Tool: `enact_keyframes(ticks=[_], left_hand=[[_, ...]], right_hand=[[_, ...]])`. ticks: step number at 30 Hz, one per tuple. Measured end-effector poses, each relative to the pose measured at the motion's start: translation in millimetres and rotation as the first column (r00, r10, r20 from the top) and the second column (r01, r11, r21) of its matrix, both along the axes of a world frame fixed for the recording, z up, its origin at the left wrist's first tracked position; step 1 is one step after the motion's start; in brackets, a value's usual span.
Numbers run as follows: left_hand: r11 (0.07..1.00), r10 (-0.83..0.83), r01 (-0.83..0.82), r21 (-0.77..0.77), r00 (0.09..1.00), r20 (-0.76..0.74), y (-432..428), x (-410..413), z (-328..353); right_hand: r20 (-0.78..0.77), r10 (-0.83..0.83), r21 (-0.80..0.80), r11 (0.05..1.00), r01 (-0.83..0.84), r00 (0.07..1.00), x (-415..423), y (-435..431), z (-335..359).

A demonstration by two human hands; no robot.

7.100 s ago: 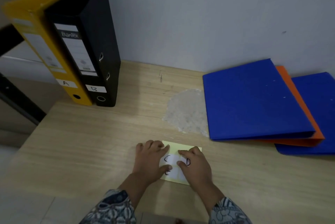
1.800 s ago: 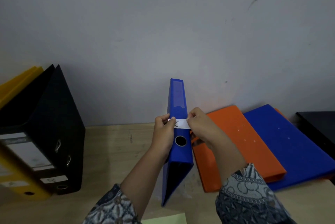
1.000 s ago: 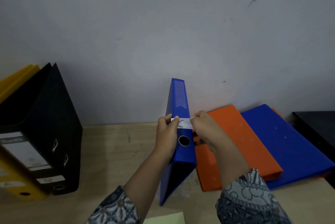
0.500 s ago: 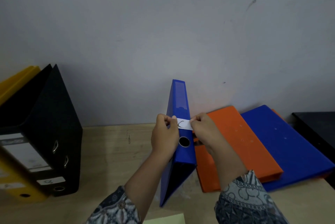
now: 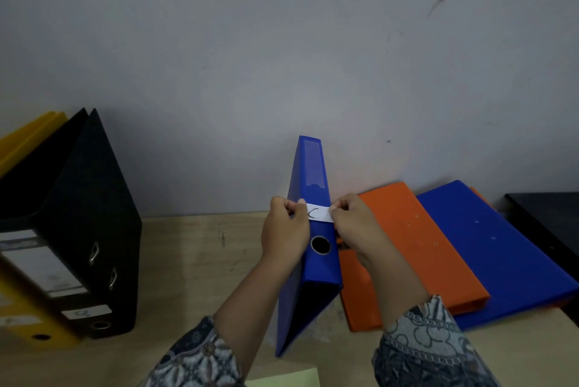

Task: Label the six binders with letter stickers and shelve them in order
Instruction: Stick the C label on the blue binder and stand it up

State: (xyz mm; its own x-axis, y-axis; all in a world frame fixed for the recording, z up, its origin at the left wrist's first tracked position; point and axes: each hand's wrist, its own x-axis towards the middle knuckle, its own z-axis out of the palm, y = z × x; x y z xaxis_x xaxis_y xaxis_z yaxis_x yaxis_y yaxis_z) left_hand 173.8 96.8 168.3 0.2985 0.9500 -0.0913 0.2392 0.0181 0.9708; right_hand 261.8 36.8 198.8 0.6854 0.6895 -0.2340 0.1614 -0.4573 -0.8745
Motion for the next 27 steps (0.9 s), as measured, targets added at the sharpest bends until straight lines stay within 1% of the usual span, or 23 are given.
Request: enact_keyframes(ticks=[9, 18, 27], left_hand=[[1.000, 0.009, -0.009, -0.013, 1.000, 0.005, -0.2, 1.3, -2.9], [1.000, 0.025, -0.025, -0.003, 1.000, -0.013, 0.1, -0.1, -3.1], [1.000, 0.023, -0.024, -0.016, 1.000, -0.012, 0.6, -2.4, -0.8]], right_hand=[[-0.004, 0.001, 0.030, 1.000, -0.001, 1.000, 1.6, 0.6, -3.5], [0.036, 0.015, 0.039, 0.999, -0.017, 0.999, 1.5, 1.5, -8.8], [0.039, 0.019, 0.081, 0.996, -0.022, 0.999, -0.7, 3.7, -10.2]])
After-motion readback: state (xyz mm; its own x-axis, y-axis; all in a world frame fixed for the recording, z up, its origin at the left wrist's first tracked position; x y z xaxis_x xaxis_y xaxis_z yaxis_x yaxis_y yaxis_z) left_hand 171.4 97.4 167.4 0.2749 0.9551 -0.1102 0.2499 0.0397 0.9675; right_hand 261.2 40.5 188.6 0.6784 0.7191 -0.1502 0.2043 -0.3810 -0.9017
